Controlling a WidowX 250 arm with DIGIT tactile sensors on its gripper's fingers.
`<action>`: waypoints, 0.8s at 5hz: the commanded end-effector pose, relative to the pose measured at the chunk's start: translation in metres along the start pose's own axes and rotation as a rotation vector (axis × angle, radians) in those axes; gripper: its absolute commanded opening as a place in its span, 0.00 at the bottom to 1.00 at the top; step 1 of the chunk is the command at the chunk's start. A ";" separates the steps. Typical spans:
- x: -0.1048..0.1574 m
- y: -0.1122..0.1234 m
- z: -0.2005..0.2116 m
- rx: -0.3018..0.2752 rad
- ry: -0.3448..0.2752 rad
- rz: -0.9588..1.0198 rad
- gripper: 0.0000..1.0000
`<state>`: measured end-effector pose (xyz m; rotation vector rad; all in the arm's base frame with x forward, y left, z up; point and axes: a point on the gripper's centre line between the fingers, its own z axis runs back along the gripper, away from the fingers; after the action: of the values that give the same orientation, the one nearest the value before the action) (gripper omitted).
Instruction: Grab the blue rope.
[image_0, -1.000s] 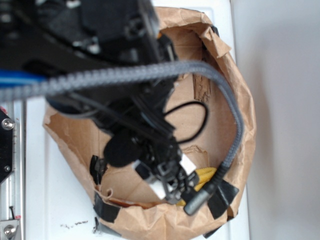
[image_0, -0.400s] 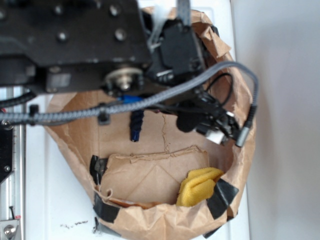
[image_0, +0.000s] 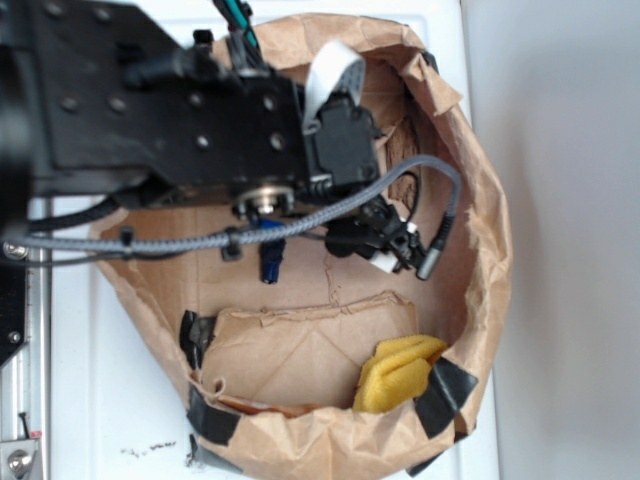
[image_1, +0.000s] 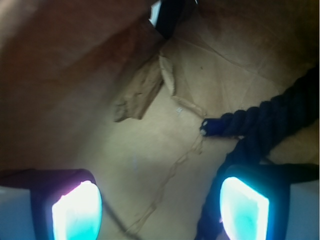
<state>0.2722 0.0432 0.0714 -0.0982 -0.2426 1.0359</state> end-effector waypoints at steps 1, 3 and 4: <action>0.020 0.010 -0.006 -0.101 -0.034 -0.008 1.00; 0.019 0.009 0.011 -0.067 -0.019 -0.018 1.00; 0.022 0.003 0.046 -0.134 0.006 0.005 1.00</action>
<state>0.2678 0.0399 0.0946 -0.2006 -0.2365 1.0095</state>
